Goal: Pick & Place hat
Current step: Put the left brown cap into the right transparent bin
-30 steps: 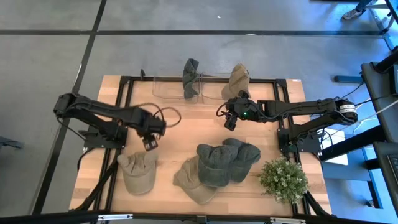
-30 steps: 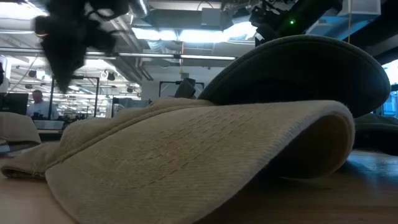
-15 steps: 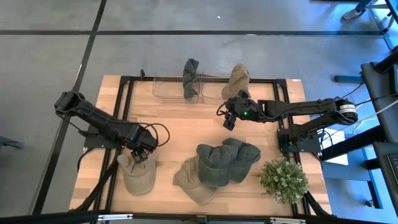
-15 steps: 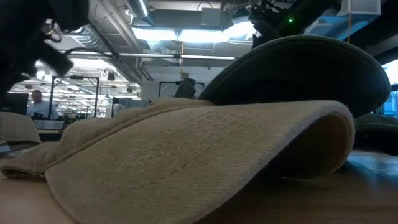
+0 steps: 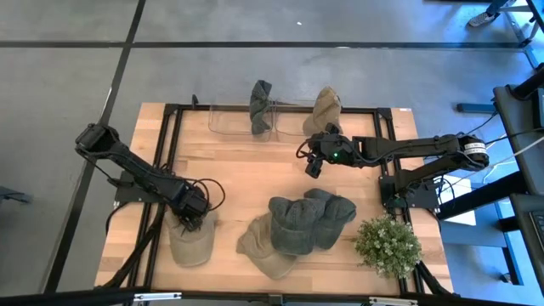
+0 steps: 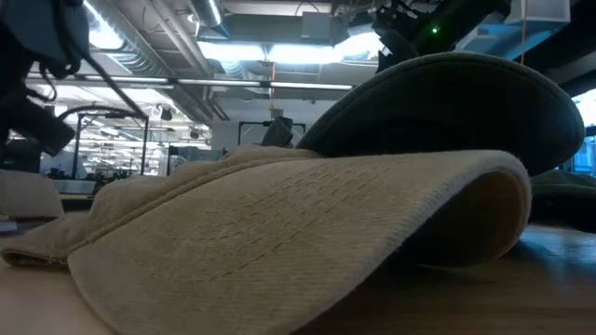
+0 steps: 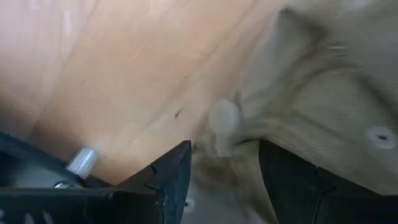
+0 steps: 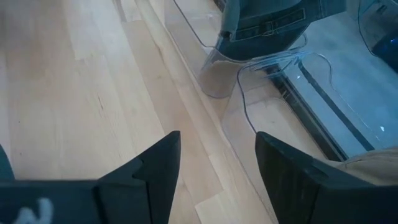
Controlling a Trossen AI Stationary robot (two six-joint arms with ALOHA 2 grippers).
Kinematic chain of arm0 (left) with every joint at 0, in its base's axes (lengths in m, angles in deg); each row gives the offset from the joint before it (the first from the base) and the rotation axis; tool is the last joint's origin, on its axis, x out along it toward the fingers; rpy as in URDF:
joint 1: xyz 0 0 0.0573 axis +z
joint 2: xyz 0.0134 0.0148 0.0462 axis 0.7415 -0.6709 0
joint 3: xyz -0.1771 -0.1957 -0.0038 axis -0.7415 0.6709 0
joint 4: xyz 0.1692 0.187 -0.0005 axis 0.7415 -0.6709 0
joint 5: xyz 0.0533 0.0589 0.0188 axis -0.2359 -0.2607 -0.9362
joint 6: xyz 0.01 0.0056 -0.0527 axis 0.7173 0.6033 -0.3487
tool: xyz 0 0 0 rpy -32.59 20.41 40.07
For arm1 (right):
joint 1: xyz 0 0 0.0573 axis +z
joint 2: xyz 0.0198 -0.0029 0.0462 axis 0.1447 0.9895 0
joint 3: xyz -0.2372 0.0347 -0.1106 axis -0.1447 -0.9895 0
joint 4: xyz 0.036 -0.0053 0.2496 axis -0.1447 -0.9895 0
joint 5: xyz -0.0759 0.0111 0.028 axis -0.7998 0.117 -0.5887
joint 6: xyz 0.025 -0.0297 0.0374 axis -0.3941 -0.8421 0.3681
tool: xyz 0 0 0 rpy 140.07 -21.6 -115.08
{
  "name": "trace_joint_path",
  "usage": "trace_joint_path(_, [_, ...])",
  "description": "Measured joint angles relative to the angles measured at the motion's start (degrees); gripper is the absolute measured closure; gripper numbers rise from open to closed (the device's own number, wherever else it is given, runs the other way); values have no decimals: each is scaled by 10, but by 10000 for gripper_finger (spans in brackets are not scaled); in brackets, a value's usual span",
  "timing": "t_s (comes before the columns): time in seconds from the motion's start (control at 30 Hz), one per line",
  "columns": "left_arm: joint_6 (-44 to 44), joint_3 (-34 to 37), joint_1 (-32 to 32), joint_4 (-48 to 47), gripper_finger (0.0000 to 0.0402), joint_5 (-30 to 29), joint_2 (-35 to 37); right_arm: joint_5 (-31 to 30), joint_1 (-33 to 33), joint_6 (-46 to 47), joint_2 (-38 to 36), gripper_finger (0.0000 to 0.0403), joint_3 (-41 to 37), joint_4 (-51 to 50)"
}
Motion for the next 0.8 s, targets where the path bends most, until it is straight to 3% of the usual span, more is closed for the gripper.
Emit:
trace_joint_path(0.67, [11,23,1,22,220,-15,1,0,0,-6,0,194,0,-1])
trace_joint_path(0.8, [23,23,1,22,239,-21,1,0,0,-16,0,194,0,-1])
